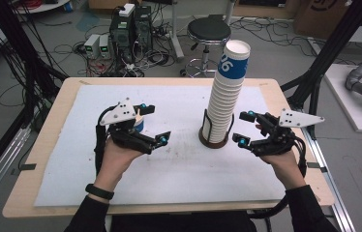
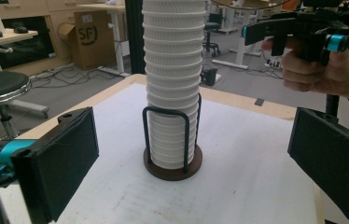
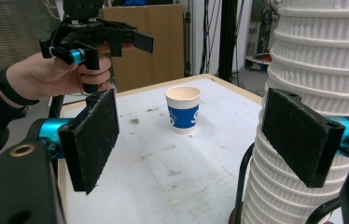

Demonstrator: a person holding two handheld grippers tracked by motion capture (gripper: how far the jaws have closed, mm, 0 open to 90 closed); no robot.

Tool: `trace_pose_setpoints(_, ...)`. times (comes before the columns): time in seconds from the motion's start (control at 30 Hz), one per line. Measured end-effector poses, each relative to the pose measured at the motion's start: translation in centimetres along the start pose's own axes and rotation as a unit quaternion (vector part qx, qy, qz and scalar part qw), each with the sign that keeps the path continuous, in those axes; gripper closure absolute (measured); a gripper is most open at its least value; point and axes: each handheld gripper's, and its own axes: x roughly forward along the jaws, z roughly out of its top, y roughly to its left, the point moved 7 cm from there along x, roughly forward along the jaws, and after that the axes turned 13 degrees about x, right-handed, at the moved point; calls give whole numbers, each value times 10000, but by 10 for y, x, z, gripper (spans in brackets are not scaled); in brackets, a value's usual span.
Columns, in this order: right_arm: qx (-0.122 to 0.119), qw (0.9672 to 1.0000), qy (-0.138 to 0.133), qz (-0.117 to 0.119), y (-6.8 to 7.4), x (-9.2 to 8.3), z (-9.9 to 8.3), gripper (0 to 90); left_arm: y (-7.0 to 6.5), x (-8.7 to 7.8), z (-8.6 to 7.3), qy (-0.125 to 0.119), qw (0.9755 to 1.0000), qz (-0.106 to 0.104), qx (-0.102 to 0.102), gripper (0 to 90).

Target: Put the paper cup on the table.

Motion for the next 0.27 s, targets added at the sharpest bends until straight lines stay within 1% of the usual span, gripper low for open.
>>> trace_pose_setpoints(0.17,-4,10000,1,-1,0,0,0,192,0,0,-1,1,10000,-9,-13,18)
trace_pose_setpoints(0.27,-5,10000,-2,3,-1,0,0,192,1,0,-3,61,10000,18,9,18)
